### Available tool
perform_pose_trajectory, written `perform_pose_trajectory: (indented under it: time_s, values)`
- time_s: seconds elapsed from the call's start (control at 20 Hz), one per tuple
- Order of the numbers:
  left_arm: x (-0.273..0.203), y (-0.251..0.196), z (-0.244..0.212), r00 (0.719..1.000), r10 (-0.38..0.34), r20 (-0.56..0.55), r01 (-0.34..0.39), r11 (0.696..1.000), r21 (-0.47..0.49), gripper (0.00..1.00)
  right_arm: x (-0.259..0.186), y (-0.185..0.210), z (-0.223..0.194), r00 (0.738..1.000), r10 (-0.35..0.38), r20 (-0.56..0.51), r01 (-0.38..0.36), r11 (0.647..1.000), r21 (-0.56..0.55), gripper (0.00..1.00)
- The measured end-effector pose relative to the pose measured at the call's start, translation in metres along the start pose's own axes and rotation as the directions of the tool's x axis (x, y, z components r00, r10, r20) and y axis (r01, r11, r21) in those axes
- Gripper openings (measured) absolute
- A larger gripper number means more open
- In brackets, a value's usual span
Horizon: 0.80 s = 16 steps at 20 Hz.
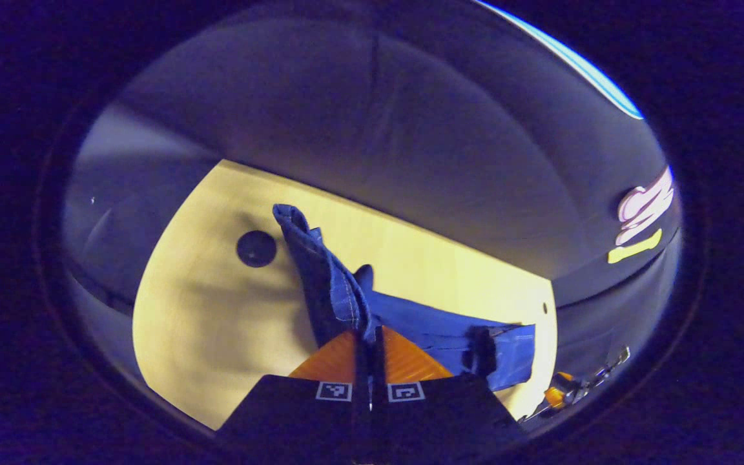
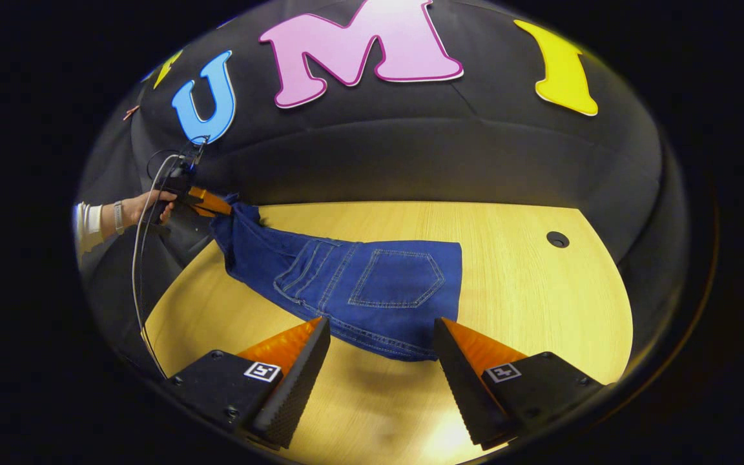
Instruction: Grasp the waist and the cuffs of the jeans and fold them to make the two legs overlap; first hold the waist and fold one-third of the jeans toward the cuffs, then hold the cuffs and fold the remaining one-third in the same direction to finish folding.
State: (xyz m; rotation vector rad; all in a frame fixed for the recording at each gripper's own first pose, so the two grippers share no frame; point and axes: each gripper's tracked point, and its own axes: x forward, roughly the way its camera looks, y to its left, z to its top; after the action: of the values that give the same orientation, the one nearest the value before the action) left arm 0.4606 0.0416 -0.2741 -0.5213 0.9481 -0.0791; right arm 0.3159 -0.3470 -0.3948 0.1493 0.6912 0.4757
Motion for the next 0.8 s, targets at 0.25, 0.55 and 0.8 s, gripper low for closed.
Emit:
perform_pose_trajectory:
  time_s: [0.25,0.55,0.8]
  values:
    - [-0.013,-0.137,-0.015,0.973,-0.233,-0.007,0.232,0.967,0.107,0.06,-0.012,0.002,0.003,1.000,0.000,0.014,0.000,1.000,-0.014,0.99]
    - [0.065,-0.278,-0.139,0.926,-0.334,-0.177,0.366,0.911,0.191,0.06,-0.030,-0.016,0.006,0.999,-0.026,0.038,0.026,1.000,-0.002,0.99]
    - [0.151,-0.267,-0.219,0.949,-0.149,-0.277,0.245,0.902,0.355,0.06,-0.046,-0.039,0.006,0.998,-0.034,0.058,0.033,0.999,0.020,0.98]
